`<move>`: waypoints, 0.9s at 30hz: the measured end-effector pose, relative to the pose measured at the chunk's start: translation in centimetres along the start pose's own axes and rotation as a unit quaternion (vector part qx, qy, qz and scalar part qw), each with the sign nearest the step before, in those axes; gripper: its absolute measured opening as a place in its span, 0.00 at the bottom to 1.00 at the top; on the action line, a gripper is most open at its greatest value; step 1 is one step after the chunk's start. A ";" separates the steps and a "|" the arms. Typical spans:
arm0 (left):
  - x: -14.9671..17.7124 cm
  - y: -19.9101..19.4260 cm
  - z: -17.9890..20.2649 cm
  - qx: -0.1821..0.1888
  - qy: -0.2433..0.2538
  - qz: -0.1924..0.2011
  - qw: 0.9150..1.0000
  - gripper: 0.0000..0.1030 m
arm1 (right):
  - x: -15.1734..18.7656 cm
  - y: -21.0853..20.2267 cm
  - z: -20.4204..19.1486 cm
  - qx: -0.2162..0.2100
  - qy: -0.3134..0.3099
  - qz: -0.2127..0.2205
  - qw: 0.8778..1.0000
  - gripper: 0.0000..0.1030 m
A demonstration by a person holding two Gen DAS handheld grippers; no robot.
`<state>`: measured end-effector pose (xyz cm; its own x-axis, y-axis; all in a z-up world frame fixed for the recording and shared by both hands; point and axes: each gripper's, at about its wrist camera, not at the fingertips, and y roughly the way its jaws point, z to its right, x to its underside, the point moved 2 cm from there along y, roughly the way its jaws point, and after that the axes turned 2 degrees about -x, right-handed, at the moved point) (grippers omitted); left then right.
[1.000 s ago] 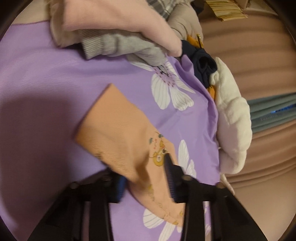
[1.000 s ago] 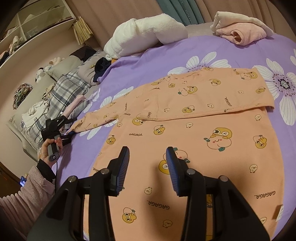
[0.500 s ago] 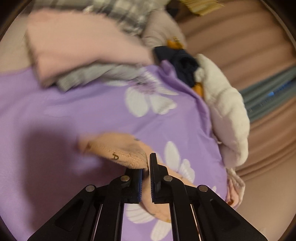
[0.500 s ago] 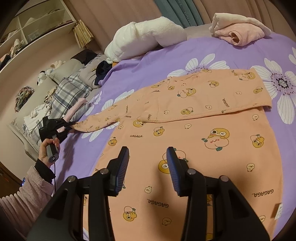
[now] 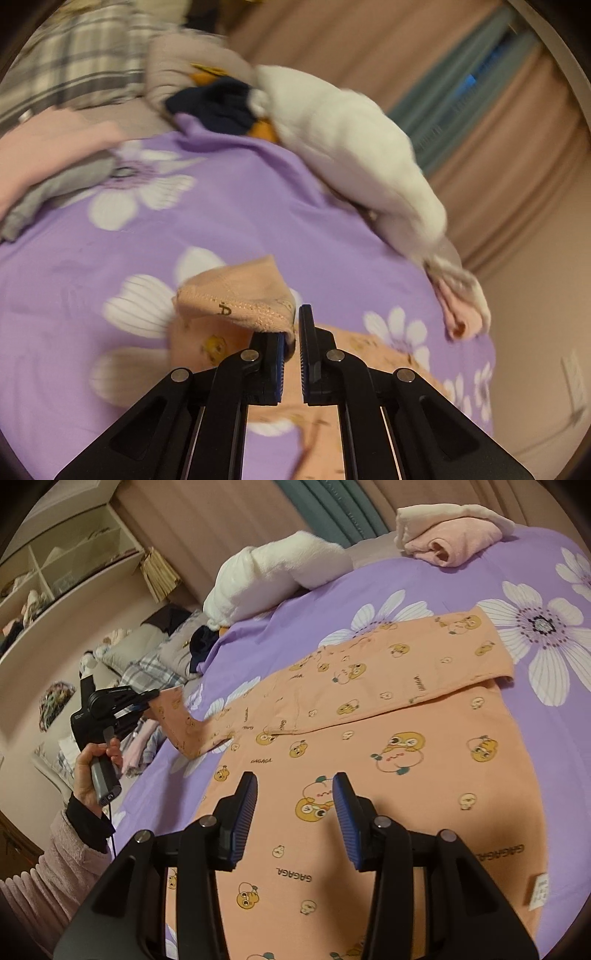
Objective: Fold small clothes
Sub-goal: 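Grasp the cuff with the left tool, fold it across the body, release, then grasp the side edge of the shirt body with the right tool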
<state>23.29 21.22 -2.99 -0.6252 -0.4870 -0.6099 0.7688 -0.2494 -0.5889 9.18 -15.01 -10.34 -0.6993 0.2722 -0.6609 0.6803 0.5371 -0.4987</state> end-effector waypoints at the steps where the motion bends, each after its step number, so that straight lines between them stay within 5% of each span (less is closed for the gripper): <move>1: 0.4 0.3 1.1 0.000 0.011 -0.005 1.000 0.04 | 0.0 -0.4 0.3 -0.001 0.002 0.004 1.000 0.42; 6: 3.6 2.8 7.3 0.003 0.072 -0.033 0.997 0.04 | 0.1 -1.9 1.7 -0.003 0.015 0.017 1.000 0.42; 11: 7.7 5.2 11.8 -0.032 0.153 -0.056 0.986 0.04 | 0.5 -3.1 3.3 -0.001 0.032 0.024 0.999 0.42; 18: 13.0 8.8 12.7 -0.093 0.207 -0.126 0.966 0.06 | 0.9 -4.7 5.2 0.004 0.046 0.032 0.998 0.43; 20: 13.9 8.7 13.0 -0.088 0.218 -0.141 0.962 0.26 | 0.9 -4.9 5.6 0.008 0.051 0.033 0.998 0.44; 22: 14.7 8.4 13.4 -0.060 0.232 -0.156 0.958 0.74 | 1.0 -5.1 5.9 0.012 0.055 0.034 0.998 0.44; 24: 15.2 7.4 13.7 -0.033 0.243 -0.153 0.957 0.86 | 1.0 -5.2 5.9 0.011 0.057 0.035 0.998 0.44; 27: 15.2 5.6 13.6 -0.009 0.252 -0.150 0.956 0.86 | 0.9 -5.1 5.4 0.008 0.053 0.033 0.998 0.45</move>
<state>19.94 1.04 -8.32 -0.8066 0.0703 -0.5869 0.5446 -0.2976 -0.7842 6.30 -21.79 -11.37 -0.6709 0.3905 -0.6304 0.7292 0.5020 -0.4651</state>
